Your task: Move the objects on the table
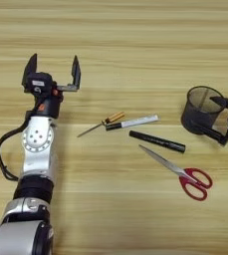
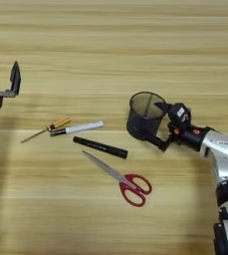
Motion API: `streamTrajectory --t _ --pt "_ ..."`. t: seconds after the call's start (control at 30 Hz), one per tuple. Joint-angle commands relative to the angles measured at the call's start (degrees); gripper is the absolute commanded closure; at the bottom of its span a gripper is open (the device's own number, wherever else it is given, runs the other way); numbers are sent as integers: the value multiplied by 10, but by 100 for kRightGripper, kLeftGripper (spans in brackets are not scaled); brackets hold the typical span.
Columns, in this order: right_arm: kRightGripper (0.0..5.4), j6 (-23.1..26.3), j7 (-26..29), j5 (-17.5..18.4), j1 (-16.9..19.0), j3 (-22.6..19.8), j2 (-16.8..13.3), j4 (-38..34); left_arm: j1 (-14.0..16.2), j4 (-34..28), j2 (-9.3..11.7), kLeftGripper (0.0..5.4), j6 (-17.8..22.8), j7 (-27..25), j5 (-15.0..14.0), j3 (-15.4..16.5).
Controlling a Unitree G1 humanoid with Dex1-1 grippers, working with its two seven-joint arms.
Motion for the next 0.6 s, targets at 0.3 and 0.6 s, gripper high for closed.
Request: streamTrajectory --t 0.3,0.6 --pt "3 8 12 13 1 -6 0 -27 -4 -1 0 0 -5 -1 3 -1" --pt "3 12 15 17 5 -8 -2 -40 -4 -1 0 0 -5 -1 3 -2"
